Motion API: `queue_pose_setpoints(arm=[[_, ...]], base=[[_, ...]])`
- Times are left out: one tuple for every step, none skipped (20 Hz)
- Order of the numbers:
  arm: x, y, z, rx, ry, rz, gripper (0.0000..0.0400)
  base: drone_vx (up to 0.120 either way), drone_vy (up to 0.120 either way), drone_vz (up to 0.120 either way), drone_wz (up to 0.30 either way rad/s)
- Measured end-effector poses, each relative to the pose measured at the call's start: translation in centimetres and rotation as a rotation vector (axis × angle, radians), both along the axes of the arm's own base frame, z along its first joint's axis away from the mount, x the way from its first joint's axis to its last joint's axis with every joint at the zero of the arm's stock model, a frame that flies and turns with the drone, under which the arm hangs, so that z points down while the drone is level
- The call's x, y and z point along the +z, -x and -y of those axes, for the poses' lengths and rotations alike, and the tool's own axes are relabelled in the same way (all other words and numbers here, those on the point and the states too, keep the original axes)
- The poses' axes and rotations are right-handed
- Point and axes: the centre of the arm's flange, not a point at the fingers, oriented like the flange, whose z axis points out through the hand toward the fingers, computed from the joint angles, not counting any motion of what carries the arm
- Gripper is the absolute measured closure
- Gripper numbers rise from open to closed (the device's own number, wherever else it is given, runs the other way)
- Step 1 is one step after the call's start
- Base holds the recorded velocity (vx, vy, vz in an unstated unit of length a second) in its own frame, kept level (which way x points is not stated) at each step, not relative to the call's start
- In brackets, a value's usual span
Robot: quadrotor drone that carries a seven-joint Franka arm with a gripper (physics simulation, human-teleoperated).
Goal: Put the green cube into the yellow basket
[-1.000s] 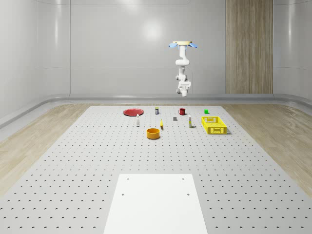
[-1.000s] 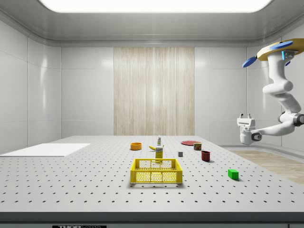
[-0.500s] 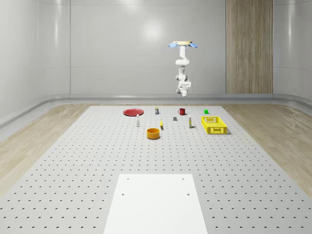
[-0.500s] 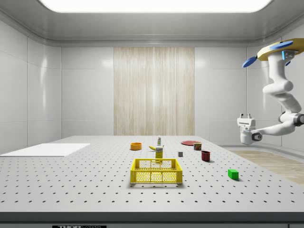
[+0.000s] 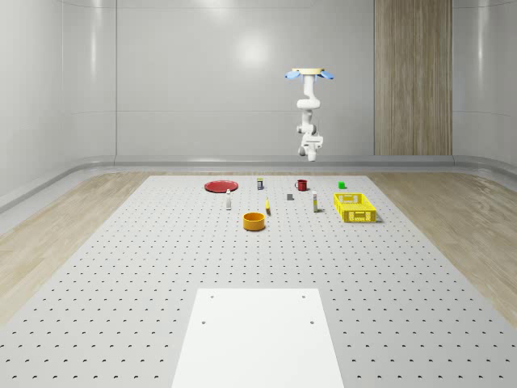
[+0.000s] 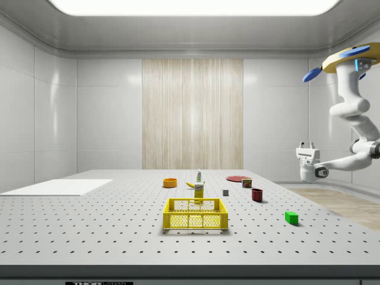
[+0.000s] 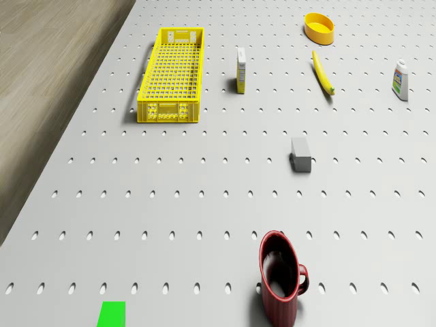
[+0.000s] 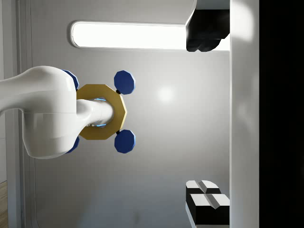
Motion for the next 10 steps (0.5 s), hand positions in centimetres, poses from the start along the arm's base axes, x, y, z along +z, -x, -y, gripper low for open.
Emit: queue_pose_setpoints(arm=[[0.0,0.0,0.0,0.0,0.004,0.001,0.0],[0.0,0.0,-0.1,0.0,0.01,0.002,0.0],[0.0,0.0,-0.2,0.0,0.016,0.002,0.0],[0.0,0.0,-0.2,-0.001,0.023,0.003,0.0],[0.0,0.0,-0.3,-0.001,0.032,0.004,0.0],[0.0,0.0,-0.4,-0.001,0.042,0.005,0.0],[0.0,0.1,-0.5,-0.001,0.054,0.005,0.0],[0.0,0.1,-0.7,-0.002,0.069,0.006,0.0],[-0.1,0.1,-0.9,-0.002,0.086,0.007,0.0],[-0.1,0.1,-1.1,-0.003,0.106,0.007,0.0]], base=[[0.0,0.12,0.0,0.0],[0.0,0.12,0.0,0.0],[0.0,0.12,0.0,0.0],[0.0,0.12,0.0,0.0],[0.0,0.12,0.0,0.0],[0.0,0.12,0.0,0.0],[0.08,0.12,0.0,0.0],[0.12,0.12,0.0,0.0],[0.12,0.12,0.0,0.0],[0.12,0.12,0.0,0.0]])
